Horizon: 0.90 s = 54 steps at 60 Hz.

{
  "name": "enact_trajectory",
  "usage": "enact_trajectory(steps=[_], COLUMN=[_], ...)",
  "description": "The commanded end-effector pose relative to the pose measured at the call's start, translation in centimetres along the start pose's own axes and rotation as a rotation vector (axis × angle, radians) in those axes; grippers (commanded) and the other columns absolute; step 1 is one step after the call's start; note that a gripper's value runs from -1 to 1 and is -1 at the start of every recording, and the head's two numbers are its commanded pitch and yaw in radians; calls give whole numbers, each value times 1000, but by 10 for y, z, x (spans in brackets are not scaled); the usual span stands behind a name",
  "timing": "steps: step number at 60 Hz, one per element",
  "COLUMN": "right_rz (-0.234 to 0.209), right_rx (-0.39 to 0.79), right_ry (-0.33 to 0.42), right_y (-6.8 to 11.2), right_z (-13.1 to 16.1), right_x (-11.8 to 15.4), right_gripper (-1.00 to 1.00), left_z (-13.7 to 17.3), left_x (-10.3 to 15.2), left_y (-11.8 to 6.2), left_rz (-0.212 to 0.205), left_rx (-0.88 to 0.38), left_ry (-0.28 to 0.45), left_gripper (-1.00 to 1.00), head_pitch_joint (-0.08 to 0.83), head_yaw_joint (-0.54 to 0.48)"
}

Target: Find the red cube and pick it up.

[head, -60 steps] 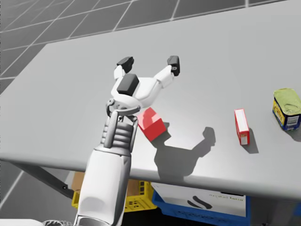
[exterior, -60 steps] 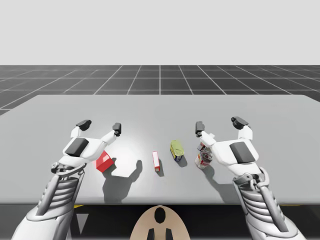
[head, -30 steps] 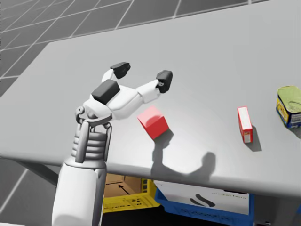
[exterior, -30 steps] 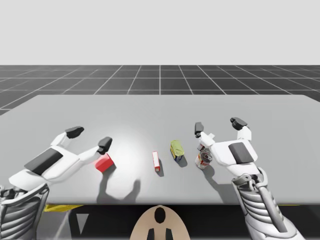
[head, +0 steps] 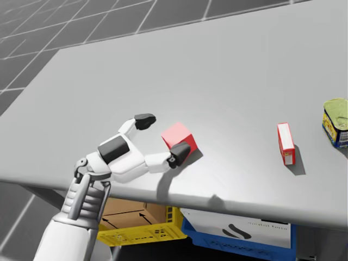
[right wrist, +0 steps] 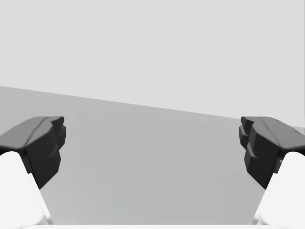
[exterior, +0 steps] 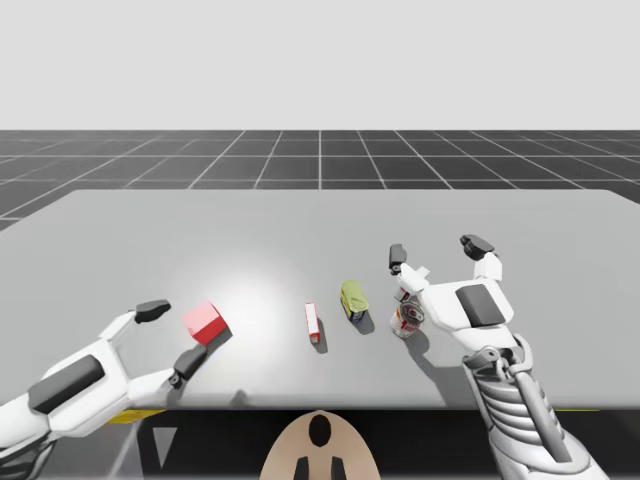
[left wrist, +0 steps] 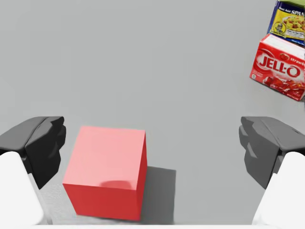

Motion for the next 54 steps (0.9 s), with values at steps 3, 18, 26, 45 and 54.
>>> enact_trajectory(steps=[3, 18, 26, 45, 54], right_rz=[-12, -17, -17, -22, -23], right_rx=[-2, 11, 13, 15, 13], right_ry=[2, -20, -24, -28, -28], right_y=[2, 3, 2, 1, 1], right_z=[0, 1, 1, 1, 1], right_x=[-1, 1, 1, 1, 1], right_gripper=[-1000, -1000, -1000, -1000, -1000], left_z=[-8, -35, -50, -57, -55], left_x=[-28, -41, -47, -58, -59], left_y=[13, 25, 31, 32, 29], left_rz=[11, 58, 91, 80, 61], left_rx=[-37, -49, -32, -3, -3], left_ry=[36, 35, 65, 115, 122], left_gripper=[-1000, -1000, -1000, 1000, 1000], head_pitch_joint=[718, 713, 710, 702, 672], head_yaw_joint=[441, 439, 436, 435, 436])
